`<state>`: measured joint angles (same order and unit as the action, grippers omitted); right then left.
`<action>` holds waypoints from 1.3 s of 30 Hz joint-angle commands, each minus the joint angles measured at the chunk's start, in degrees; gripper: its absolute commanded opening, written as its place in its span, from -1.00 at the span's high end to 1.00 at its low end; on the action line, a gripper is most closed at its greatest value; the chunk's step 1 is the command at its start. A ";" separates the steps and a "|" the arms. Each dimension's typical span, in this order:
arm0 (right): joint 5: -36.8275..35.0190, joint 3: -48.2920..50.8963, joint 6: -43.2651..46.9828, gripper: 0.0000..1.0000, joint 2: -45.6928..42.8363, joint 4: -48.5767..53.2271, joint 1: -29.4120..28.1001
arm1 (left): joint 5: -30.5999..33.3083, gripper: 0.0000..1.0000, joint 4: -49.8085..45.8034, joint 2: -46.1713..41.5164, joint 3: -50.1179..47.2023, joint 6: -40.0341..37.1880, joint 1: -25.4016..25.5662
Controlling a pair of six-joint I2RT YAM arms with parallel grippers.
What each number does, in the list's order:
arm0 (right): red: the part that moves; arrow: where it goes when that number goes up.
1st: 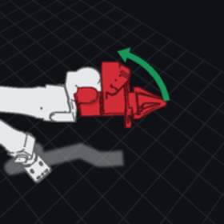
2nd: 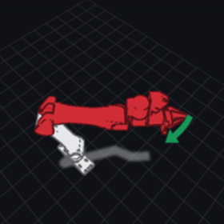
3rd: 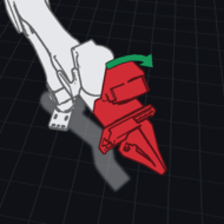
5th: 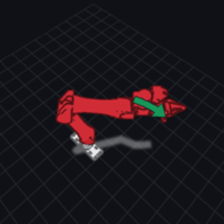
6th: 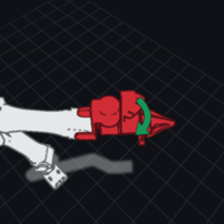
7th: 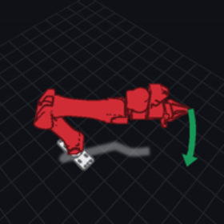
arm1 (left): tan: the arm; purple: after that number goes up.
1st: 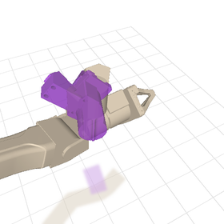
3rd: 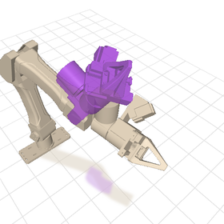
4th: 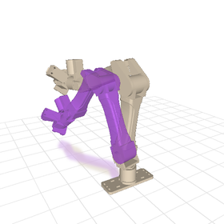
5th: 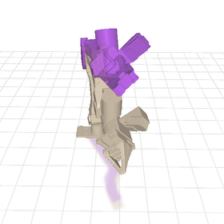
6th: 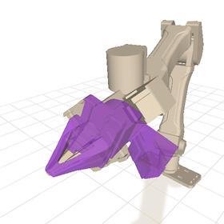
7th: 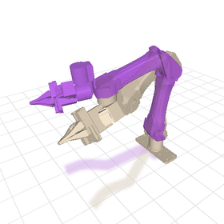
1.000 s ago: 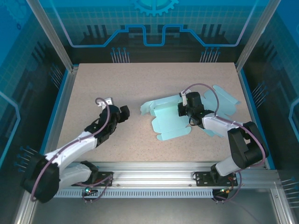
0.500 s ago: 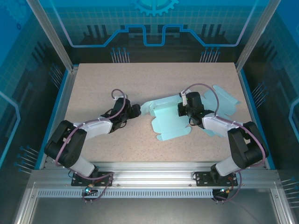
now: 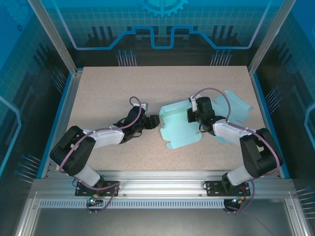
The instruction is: Fold the paper box
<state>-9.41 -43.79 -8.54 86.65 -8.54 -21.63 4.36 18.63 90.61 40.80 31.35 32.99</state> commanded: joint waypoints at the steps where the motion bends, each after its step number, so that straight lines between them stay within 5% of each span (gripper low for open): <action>1: 0.86 -2.00 0.09 1.00 0.45 -0.42 -0.78 | -2.27 -0.34 2.52 0.53 1.19 -0.35 1.14; 16: 1.74 -2.36 -0.01 1.00 0.98 -0.43 -0.74 | -4.03 -0.32 8.17 1.36 1.35 -8.74 4.21; 28: 2.03 -2.04 0.05 1.00 0.45 -0.62 -0.80 | 9.45 -0.03 14.44 6.96 5.71 -20.68 5.31; 39: 1.95 -1.64 0.02 1.00 -0.06 -0.69 -1.05 | 29.25 0.59 25.21 12.48 7.32 -23.63 8.71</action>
<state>-8.54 -44.38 -8.58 87.24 -8.67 -21.74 24.91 36.86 101.82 46.37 8.93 41.04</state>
